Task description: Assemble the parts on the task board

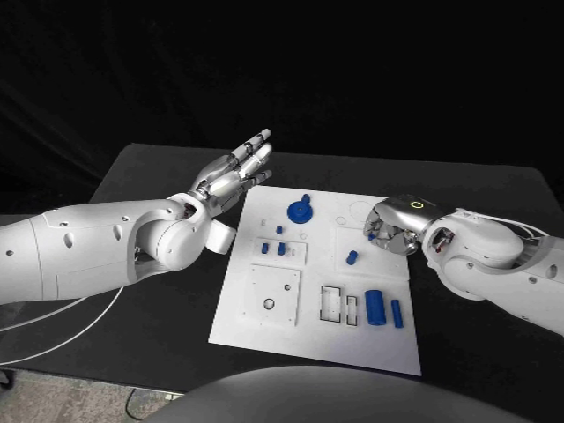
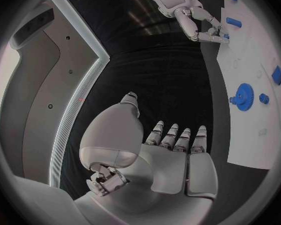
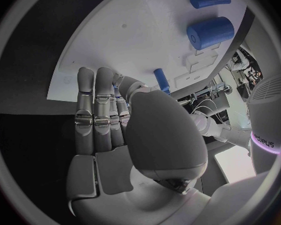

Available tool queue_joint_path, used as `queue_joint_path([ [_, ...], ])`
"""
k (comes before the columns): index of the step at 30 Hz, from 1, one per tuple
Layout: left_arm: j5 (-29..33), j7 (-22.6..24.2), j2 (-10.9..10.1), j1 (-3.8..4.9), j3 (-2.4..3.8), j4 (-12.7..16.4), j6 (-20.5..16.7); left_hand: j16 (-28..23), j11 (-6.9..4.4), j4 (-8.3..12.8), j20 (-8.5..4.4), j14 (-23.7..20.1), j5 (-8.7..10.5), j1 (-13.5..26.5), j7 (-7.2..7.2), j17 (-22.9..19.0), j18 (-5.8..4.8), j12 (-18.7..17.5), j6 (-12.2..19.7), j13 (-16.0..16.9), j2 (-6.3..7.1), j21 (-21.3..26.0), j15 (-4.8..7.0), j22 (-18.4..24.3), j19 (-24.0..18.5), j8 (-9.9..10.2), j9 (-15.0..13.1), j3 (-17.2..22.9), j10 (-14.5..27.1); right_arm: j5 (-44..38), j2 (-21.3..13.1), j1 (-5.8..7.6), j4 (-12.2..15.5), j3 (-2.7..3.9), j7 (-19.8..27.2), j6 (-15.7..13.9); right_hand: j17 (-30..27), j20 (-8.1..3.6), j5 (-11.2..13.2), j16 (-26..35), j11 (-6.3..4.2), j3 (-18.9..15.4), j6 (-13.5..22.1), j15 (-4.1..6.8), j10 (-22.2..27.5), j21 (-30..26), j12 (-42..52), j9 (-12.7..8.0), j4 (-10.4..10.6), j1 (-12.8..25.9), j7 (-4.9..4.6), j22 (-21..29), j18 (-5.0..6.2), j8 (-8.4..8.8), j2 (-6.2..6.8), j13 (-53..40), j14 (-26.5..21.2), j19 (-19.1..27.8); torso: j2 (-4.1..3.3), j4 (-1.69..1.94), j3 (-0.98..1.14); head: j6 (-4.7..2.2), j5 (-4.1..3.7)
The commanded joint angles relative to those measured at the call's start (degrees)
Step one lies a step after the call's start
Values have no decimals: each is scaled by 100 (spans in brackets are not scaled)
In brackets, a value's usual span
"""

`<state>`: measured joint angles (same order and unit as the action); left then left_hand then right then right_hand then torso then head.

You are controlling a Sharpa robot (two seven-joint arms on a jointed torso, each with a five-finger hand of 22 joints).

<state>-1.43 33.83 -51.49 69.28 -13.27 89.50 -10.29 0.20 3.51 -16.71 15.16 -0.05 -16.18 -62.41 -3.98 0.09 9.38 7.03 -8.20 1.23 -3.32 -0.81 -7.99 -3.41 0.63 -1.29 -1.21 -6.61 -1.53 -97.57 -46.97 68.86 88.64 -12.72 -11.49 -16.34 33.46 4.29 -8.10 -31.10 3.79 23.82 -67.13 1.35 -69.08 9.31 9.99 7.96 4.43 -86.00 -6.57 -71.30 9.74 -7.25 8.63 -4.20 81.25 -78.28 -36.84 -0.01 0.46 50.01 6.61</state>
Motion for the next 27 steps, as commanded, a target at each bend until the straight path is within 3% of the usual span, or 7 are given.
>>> queue_joint_path([
  [1,-59,-2,18,-12,2,-10,187,-20,53,3,63,5,-60,-23,55,-9,91,28,-10,7,-92,15,-53,-14,2,4,-6,-61,12,-192,-2,-16,19,-6,166,-186,7,-42,11,-1,-91,-24,-57,47,-135,20,29,35,-10,-21,9,-18,62,-37,14,-29,9,-4,0,4,-2,-1,-2],
  [10,-59,-31,6,-22,2,-19,208,-20,91,8,79,5,-183,-122,120,-9,98,72,-66,12,-188,-4,-80,-88,31,-4,-13,-152,0,-194,-76,-17,84,-6,368,-634,16,-46,8,-3,-109,-91,-94,52,-184,15,15,80,48,91,39,-49,57,-44,-2,-42,27,4,4,1,1,-1,49],
  [17,-59,-57,-1,-23,2,-21,238,-17,148,11,110,11,-253,-215,233,-6,104,137,-186,20,-249,-48,-126,-222,99,-24,-29,-255,-18,-150,-199,18,226,-4,380,-696,23,-43,-340,13,-88,-81,-26,43,-143,-3,-75,100,66,129,22,-82,54,20,16,-25,13,21,6,-2,-3,-1,48],
  [22,-59,-66,2,-25,2,-23,244,-13,155,11,113,17,-260,-226,244,-3,103,153,-221,22,-257,-51,-132,-226,105,-30,-34,-272,-22,-113,-337,126,440,-3,345,-692,27,-40,-468,19,-79,-74,-14,35,-136,-9,-106,110,79,158,15,-100,52,38,20,-20,7,28,6,1,-3,-1,62],
  [27,-59,-93,7,-26,2,-31,245,-11,168,9,115,21,-265,-234,260,-2,101,170,-242,24,-269,-50,-137,-217,106,-35,-37,-287,-27,-43,-506,318,856,-3,264,-560,27,-38,-476,19,-77,-77,-14,33,-136,-10,-111,112,85,169,15,-103,52,40,22,-20,7,29,3,1,0,-1,65],
])
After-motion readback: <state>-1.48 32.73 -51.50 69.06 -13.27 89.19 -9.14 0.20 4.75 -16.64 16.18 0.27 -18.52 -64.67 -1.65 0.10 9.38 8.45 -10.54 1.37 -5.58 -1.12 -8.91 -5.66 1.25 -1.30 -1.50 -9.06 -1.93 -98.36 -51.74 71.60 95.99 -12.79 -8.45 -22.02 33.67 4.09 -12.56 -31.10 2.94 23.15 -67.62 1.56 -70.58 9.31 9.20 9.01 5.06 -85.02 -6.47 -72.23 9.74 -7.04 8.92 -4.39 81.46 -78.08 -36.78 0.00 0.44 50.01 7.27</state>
